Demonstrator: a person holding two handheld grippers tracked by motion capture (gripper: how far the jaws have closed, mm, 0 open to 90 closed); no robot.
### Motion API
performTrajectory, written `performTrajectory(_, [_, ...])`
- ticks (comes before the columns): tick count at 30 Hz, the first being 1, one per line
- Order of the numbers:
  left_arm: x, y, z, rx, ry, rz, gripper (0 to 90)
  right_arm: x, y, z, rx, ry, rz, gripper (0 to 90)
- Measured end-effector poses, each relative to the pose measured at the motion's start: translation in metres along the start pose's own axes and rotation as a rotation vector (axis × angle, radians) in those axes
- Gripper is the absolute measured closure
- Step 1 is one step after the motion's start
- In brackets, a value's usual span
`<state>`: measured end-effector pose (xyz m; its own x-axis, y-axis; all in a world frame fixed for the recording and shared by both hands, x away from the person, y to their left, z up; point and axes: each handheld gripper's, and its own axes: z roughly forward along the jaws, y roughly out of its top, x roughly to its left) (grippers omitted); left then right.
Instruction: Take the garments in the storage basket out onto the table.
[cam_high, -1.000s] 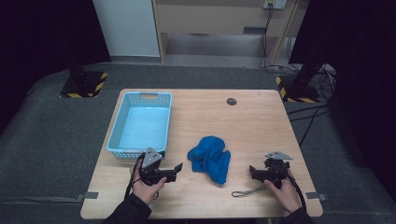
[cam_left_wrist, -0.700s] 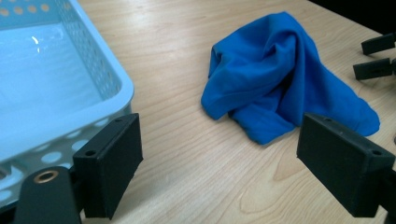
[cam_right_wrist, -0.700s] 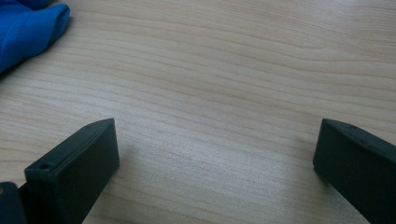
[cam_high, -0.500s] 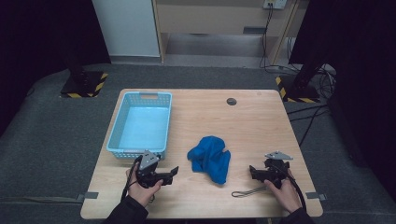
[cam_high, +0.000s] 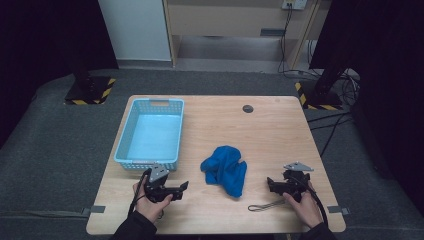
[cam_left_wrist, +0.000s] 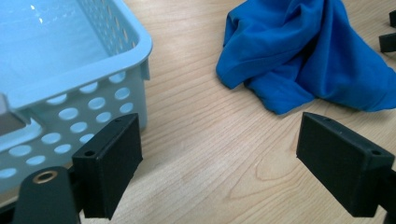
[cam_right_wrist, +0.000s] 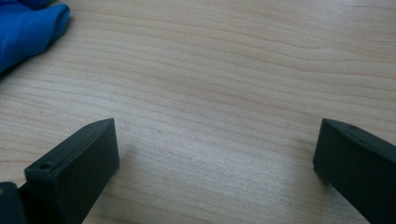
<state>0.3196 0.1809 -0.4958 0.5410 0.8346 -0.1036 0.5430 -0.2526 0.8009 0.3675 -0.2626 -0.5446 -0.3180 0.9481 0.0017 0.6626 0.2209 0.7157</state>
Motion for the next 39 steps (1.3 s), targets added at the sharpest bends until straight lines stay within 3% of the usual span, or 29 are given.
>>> performTrajectory(21, [0.008, -0.01, -0.009, 0.05, 0.02, -0.025, 12.1, 0.0, 0.0, 0.0, 0.0, 0.0, 0.0, 0.4])
performTrajectory(26, [0.015, -0.014, -0.012, 0.076, 0.041, -0.052, 12.2, 0.0, 0.0, 0.0, 0.0, 0.0, 0.0, 0.4])
performTrajectory(39, [0.023, -0.019, -0.016, 0.088, 0.056, -0.087, 12.2, 0.0, 0.0, 0.0, 0.0, 0.0, 0.0, 0.4])
